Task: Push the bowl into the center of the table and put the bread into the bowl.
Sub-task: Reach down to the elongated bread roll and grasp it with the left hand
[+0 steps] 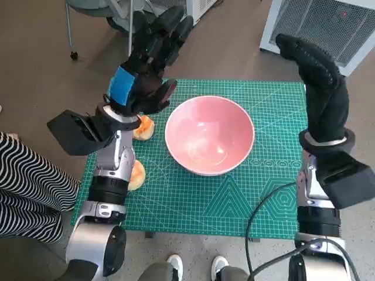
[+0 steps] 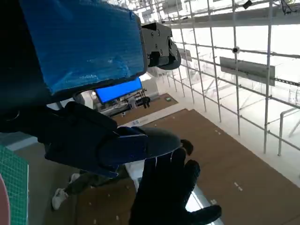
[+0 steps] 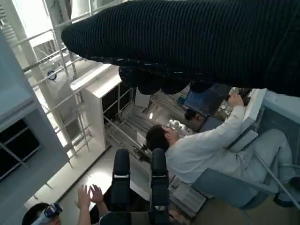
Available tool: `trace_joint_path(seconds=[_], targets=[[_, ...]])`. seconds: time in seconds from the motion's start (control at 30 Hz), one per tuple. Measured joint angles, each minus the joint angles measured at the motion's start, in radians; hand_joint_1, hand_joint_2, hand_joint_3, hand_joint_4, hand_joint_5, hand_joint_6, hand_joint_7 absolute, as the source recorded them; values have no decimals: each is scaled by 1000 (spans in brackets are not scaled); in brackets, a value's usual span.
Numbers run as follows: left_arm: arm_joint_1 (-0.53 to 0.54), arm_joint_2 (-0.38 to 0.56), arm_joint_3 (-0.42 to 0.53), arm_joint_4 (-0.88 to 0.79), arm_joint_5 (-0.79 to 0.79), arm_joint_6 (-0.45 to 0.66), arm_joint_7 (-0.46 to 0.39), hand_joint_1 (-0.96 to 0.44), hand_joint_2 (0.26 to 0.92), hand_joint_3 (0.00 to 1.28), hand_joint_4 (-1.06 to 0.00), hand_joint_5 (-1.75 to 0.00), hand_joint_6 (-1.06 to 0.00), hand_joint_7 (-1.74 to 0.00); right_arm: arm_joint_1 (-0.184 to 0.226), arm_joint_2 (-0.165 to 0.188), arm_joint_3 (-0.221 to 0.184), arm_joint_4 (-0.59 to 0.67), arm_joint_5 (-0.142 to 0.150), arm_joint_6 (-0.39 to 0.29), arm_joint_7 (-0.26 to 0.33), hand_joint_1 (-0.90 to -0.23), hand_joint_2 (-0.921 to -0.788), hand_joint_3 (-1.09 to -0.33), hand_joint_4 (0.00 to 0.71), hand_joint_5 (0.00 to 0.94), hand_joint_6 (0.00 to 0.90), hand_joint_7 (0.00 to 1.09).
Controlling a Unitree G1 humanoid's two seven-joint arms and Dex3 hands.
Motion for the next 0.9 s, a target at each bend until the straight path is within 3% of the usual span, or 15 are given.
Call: trace_joint_path(seconds=[0.13, 0.23, 0.5, 0.67, 0.9], targets=[[-6, 39, 0, 1, 27, -1, 3, -668, 905, 353, -96, -4, 1, -405, 3, -3, 3, -4, -18, 0, -10, -827, -921, -701, 210, 11, 23, 547], [-9, 108, -12, -7, 106, 16, 30, -618, 839, 275, -50, -1, 1, -317, 5, -4, 4, -7, -25, 2, -14, -827, -921, -703, 210, 11, 23, 547], [-20, 389, -108, -124, 443, 239, 63, -373, 689, 79, -1, 1, -3, -114, 6, -9, 3, -12, -28, 2, -24, -829, -921, -701, 211, 10, 21, 547], [-62, 507, -183, -154, 609, 389, 61, -219, 672, 49, 1, 1, -24, -99, 7, -11, 3, -11, -28, 11, -31, -830, -921, -700, 212, 9, 19, 546], [-110, 531, -242, -115, 657, 418, 63, -72, 687, 41, 1, 1, -72, -97, 7, -10, 3, -10, -28, 19, -36, -830, -921, -700, 211, 8, 19, 546]])
